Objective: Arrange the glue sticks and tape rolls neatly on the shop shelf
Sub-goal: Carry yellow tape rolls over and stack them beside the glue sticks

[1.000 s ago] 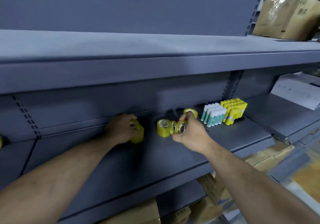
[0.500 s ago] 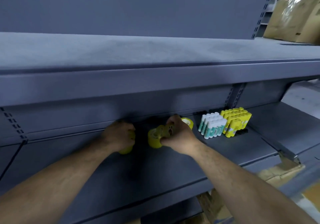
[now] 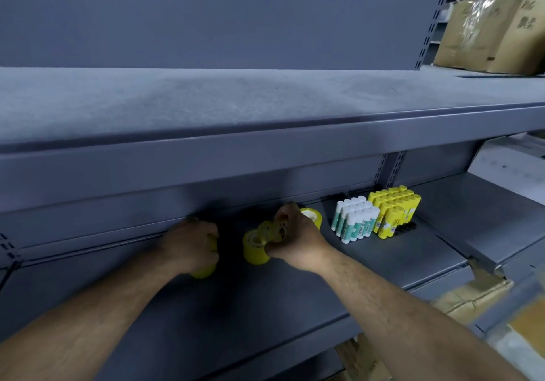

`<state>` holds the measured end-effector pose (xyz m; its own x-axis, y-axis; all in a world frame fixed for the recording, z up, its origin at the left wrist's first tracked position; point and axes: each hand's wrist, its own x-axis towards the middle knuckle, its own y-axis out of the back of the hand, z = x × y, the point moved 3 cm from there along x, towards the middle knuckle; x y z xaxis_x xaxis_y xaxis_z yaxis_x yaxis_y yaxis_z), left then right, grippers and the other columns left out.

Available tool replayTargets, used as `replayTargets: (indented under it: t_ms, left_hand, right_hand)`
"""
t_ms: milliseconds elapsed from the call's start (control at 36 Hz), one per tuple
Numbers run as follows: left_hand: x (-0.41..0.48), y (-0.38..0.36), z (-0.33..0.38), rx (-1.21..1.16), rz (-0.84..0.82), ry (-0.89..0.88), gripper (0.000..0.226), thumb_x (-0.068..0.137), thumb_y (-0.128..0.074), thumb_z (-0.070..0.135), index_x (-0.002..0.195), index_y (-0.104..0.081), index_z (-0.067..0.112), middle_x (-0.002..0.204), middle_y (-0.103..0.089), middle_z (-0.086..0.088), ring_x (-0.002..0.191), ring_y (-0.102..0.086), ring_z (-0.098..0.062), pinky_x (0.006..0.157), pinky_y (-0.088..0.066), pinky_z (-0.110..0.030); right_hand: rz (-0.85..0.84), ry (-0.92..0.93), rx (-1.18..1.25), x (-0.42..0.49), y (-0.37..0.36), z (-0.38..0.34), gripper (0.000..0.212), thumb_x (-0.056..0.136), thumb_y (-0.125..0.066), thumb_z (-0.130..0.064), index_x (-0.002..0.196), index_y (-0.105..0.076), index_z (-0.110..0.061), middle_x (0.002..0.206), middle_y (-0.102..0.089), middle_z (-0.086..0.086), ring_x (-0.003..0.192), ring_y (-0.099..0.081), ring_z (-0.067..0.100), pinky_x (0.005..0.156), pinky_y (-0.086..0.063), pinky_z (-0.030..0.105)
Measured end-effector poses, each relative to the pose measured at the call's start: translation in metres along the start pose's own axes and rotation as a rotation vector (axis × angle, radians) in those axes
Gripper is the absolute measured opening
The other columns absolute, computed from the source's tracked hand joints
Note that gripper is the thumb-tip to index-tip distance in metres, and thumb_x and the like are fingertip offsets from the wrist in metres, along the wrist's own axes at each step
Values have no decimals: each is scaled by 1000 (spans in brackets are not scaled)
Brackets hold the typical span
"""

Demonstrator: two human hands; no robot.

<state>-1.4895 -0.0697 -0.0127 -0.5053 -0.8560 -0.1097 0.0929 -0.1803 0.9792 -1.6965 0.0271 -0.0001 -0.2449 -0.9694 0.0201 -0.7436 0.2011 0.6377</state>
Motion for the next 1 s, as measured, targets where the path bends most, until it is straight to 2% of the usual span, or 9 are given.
replayTargets:
  t_ms: [139, 250, 306, 361, 556, 694, 861, 944, 1000]
  left_hand:
    - [1, 1, 1, 45, -51, -17, 42, 73, -62, 35, 115, -59, 31, 115, -58, -2, 98, -55, -16, 73, -41, -19]
    - [0, 1, 1, 24, -56, -44, 23, 71, -60, 30, 94, -57, 31, 100, -57, 2, 88, -58, -14, 64, -40, -21]
    - [0, 1, 2, 43, -38, -59, 19, 73, -60, 29, 92, -59, 28, 93, -56, 5, 84, -57, -12, 62, -39, -22]
    - [0, 1, 3, 65, -25, -66, 19, 74, -59, 28, 93, -61, 26, 89, -57, 6, 82, -57, -11, 61, -38, -22]
    - [-10, 7, 13, 63, -22, -64, 11, 73, -58, 22, 76, -51, 30, 84, -56, 7, 77, -53, -11, 48, -30, -17]
    - [-14, 8, 15, 9, -30, -68, 12, 73, -64, 21, 74, -55, 29, 78, -58, 10, 76, -57, -11, 50, -33, -17]
    - [-17, 11, 12, -77, -39, -45, 11, 70, -67, 15, 73, -59, 23, 80, -65, 4, 77, -64, -15, 55, -41, -20]
    - [-18, 12, 13, -50, -18, -45, 14, 71, -69, 14, 82, -64, 22, 87, -66, 2, 83, -63, -17, 61, -40, -20]
    - [-19, 12, 13, -37, -14, -35, 19, 71, -69, 14, 89, -67, 22, 93, -65, 0, 87, -63, -18, 64, -40, -21]
  right_hand:
    - [2, 4, -5, 1, 1, -1, 52, 68, -80, -18, 106, -46, -25, 89, -58, -4, 74, -58, 14, 56, -52, 34]
    - [-13, 0, -12, 1, 1, -1, 53, 69, -81, -18, 108, -45, -25, 89, -57, -5, 74, -58, 14, 56, -51, 33]
    - [-16, 3, -14, 1, 1, -1, 54, 68, -81, -19, 107, -45, -25, 88, -57, -7, 74, -57, 12, 56, -50, 33]
    - [-11, 9, -23, 2, 0, -1, 53, 69, -81, -19, 107, -44, -25, 86, -56, -9, 72, -56, 9, 56, -48, 31]
    - [3, 13, -26, 3, -1, -2, 54, 69, -82, -20, 108, -46, -25, 84, -54, -10, 68, -52, 6, 51, -41, 22]
    - [24, 30, -63, 6, -2, -3, 55, 68, -85, -19, 108, -47, -22, 83, -54, -11, 74, -54, 10, 60, -44, 26]
    - [17, 29, -77, 8, -3, -2, 55, 69, -84, -17, 107, -45, -22, 84, -55, -8, 73, -54, 9, 55, -42, 24]
    - [13, 26, -94, 9, -3, -2, 55, 69, -85, -17, 107, -46, -22, 84, -54, -8, 72, -53, 8, 53, -40, 21]
    - [10, 25, -114, 11, -4, -2, 54, 69, -85, -17, 105, -46, -23, 84, -56, -7, 72, -54, 8, 56, -43, 23]
